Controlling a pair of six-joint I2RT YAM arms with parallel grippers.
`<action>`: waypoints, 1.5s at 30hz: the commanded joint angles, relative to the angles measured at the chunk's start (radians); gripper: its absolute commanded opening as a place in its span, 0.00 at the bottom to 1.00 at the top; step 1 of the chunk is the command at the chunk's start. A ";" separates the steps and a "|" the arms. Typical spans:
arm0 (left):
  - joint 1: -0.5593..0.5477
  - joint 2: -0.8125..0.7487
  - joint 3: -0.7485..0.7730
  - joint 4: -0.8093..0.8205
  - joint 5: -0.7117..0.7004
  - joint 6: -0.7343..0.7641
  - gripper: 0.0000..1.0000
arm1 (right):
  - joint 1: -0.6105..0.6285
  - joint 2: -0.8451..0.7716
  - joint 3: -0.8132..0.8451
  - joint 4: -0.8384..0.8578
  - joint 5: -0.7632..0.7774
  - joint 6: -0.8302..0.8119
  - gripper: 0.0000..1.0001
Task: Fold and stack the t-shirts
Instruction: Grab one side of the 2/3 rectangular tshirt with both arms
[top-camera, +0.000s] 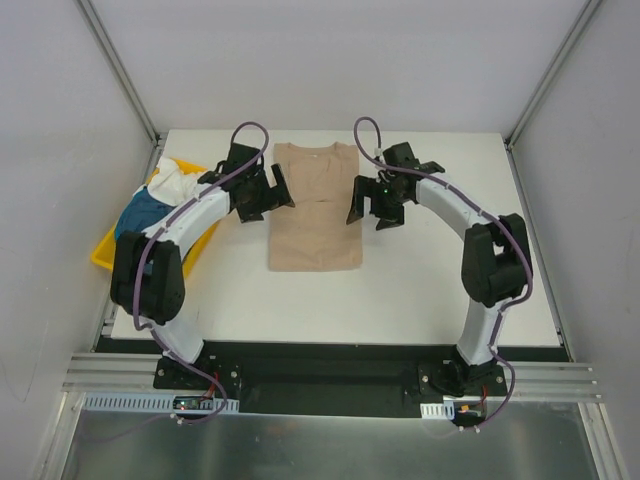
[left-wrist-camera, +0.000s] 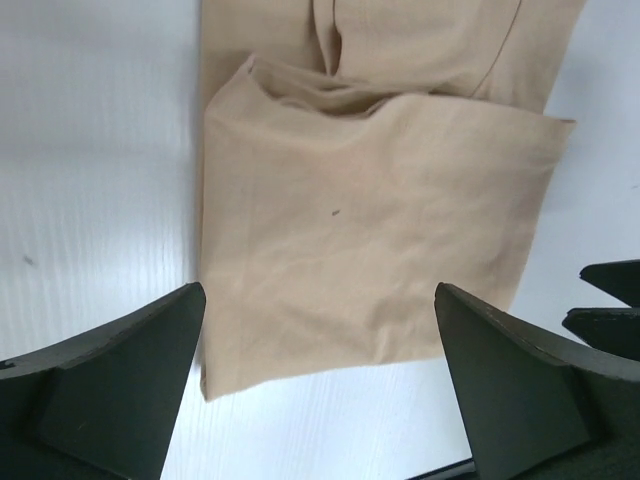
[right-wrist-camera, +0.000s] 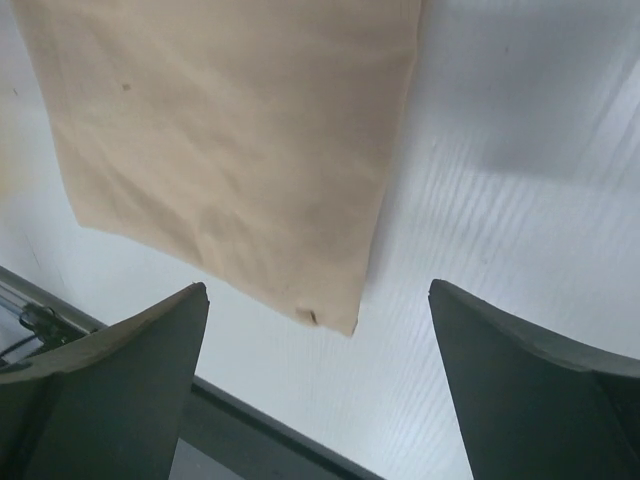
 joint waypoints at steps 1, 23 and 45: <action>-0.001 -0.166 -0.147 0.001 0.018 -0.047 0.99 | 0.040 -0.166 -0.103 -0.011 0.059 -0.037 0.96; -0.027 -0.375 -0.583 0.065 0.021 -0.151 0.74 | 0.045 -0.221 -0.425 0.132 -0.039 0.163 0.77; -0.014 -0.135 -0.483 0.137 0.021 -0.142 0.34 | 0.045 -0.035 -0.328 0.193 -0.149 0.196 0.41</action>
